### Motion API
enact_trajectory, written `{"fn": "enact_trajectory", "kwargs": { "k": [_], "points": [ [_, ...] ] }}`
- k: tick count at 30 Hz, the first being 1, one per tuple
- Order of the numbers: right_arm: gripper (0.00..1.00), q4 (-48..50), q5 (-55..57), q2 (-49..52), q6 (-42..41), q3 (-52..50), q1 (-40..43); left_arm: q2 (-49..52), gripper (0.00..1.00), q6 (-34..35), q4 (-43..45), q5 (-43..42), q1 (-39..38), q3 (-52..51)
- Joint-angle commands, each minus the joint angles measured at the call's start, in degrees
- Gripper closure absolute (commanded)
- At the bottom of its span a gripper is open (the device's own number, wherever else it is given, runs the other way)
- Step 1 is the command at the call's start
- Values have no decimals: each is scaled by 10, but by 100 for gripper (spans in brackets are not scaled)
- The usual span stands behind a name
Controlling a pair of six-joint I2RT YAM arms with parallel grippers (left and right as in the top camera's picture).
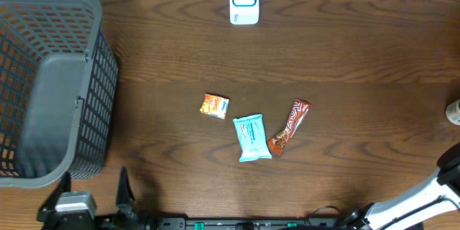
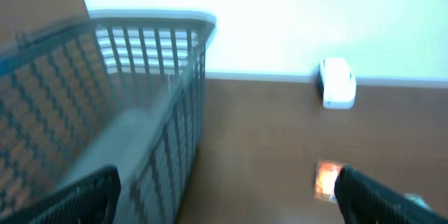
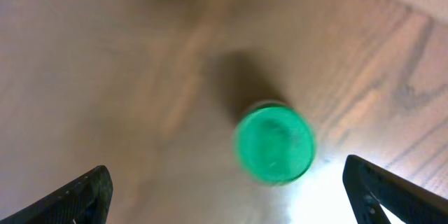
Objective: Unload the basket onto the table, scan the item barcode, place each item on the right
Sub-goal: 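Carry the can to the right table edge and release it, then reach the right gripper to the orange snack packet and grasp it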
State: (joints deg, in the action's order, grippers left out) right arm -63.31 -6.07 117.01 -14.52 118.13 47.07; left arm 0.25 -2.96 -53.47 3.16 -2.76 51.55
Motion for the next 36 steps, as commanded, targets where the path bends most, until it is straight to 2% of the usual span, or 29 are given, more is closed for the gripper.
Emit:
{"fn": "enact_trajectory", "kwargs": {
  "k": [1,5,7,11,13,18,23,28,30,31,33,36],
  "points": [
    [1,-2,-82,-44,-2,4,-36,-1,2,3,95,7,2,-41],
    [1,-18,-91,-73,-1,4,-105,-1,2,3,222,7,2,-129],
    [1,-43,-90,-73,-2,3,-161,-1,2,3,329,7,2,-200],
    [1,-68,-89,-72,0,2,-252,-1,2,3,469,7,2,-292],
    [1,-79,-89,-72,0,2,-295,-1,2,3,493,7,2,-322],
    [1,-109,-91,-72,0,2,-429,-1,2,3,499,7,2,-373],
    [1,-135,-106,-72,35,-5,-563,-1,2,15,497,7,2,-418],
    [1,-97,-175,-72,64,-94,-671,-1,2,42,498,7,2,-468],
    [1,-78,-148,-72,26,-129,-703,-1,2,42,498,7,2,-476],
    [1,-76,-76,-71,-82,-153,-728,-1,2,42,497,7,2,-482],
    [1,-75,-11,-54,-181,-166,-769,-1,2,59,497,7,2,-493],
    [1,-45,-11,-33,-221,-166,-804,-1,2,74,499,7,2,-506]
  ]
}}
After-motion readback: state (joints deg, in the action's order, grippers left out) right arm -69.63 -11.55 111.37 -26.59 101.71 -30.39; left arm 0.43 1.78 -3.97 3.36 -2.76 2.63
